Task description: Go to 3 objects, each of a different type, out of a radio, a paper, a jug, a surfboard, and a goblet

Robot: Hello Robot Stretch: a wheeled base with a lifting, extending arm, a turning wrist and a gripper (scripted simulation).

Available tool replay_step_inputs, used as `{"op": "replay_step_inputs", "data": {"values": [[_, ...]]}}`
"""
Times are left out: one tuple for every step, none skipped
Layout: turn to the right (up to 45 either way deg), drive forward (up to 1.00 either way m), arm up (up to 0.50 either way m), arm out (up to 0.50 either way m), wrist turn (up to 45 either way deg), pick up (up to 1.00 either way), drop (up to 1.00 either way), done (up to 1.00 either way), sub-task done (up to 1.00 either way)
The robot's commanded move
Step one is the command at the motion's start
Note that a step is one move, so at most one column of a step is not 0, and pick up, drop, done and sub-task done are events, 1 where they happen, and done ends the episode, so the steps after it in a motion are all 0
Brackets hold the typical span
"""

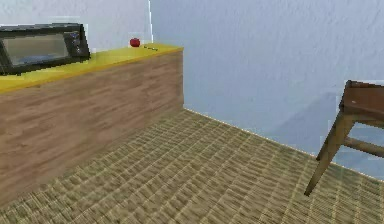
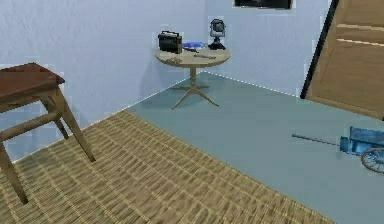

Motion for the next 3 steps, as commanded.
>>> {"op": "replay_step_inputs", "data": {"values": [[0.0,0.45,0.00,0.00,0.0,0.00,0.00,0.00,0.00],[-45.0,0.00,0.00,0.00,0.0,0.00,0.00,0.00,0.00],[-3.0,0.00,0.00,0.00,0.0,0.00,0.00,0.00,0.00]]}}
